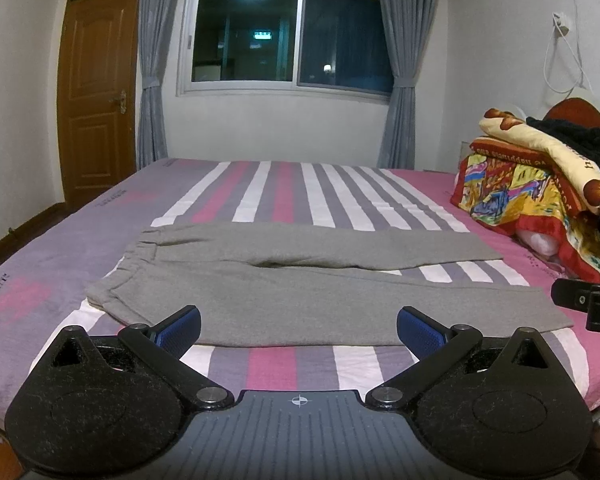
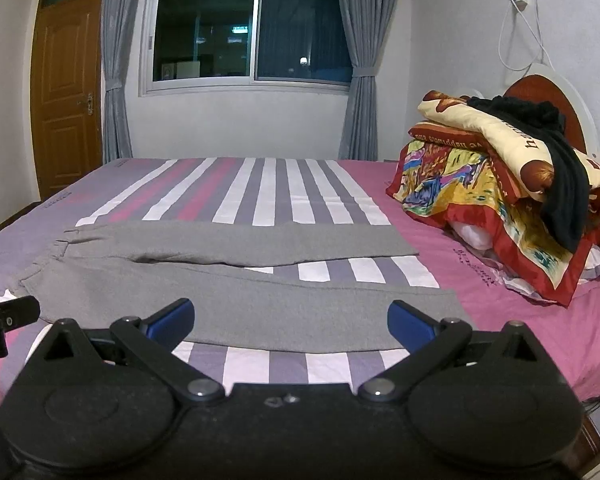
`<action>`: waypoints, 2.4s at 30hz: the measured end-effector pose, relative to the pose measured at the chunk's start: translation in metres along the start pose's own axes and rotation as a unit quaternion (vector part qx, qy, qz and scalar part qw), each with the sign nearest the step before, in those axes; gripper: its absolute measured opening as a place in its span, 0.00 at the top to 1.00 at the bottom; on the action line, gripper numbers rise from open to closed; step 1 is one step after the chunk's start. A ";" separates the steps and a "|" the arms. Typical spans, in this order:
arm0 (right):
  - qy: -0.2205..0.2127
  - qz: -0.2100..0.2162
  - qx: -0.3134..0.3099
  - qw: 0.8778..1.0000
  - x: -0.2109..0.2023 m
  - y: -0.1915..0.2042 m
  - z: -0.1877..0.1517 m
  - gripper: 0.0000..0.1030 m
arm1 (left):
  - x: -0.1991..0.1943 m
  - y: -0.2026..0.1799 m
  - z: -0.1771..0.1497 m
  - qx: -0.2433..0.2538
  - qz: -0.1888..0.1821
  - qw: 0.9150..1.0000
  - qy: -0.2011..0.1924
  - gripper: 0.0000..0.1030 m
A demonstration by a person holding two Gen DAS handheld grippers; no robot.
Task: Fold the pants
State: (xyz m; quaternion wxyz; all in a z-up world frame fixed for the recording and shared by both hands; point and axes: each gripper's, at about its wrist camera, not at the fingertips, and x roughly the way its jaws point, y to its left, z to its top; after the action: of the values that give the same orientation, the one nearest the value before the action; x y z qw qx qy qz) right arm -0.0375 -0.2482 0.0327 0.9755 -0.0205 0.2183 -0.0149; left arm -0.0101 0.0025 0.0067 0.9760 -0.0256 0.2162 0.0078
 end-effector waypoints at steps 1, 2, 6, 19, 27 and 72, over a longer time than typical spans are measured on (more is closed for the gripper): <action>0.000 0.000 0.000 1.000 0.000 0.000 0.000 0.00 | 0.000 0.000 0.000 0.000 -0.001 1.000 0.001 0.00; 0.000 -0.001 0.000 1.000 0.000 0.000 0.000 0.00 | 0.001 -0.001 0.000 0.000 0.000 1.000 0.001 0.00; 0.000 -0.001 0.001 1.000 0.000 0.000 0.000 0.00 | 0.001 0.000 -0.001 0.002 0.001 1.000 0.002 0.00; -0.005 -0.004 0.001 1.000 -0.002 0.000 0.002 0.00 | 0.001 0.001 0.000 0.003 0.000 1.000 -0.001 0.00; -0.006 -0.003 0.000 1.000 -0.003 0.001 0.004 0.00 | -0.004 0.000 0.001 0.006 0.002 1.000 -0.006 0.00; -0.013 0.013 -0.016 1.000 0.001 0.008 0.005 0.00 | 0.010 0.017 0.005 0.006 -0.024 1.000 0.003 0.00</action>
State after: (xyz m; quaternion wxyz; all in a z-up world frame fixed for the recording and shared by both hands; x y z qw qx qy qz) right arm -0.0339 -0.2404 0.0365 0.9780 -0.0330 0.2060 0.0013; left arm 0.0002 0.0200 0.0060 0.9755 -0.0251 0.2181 -0.0166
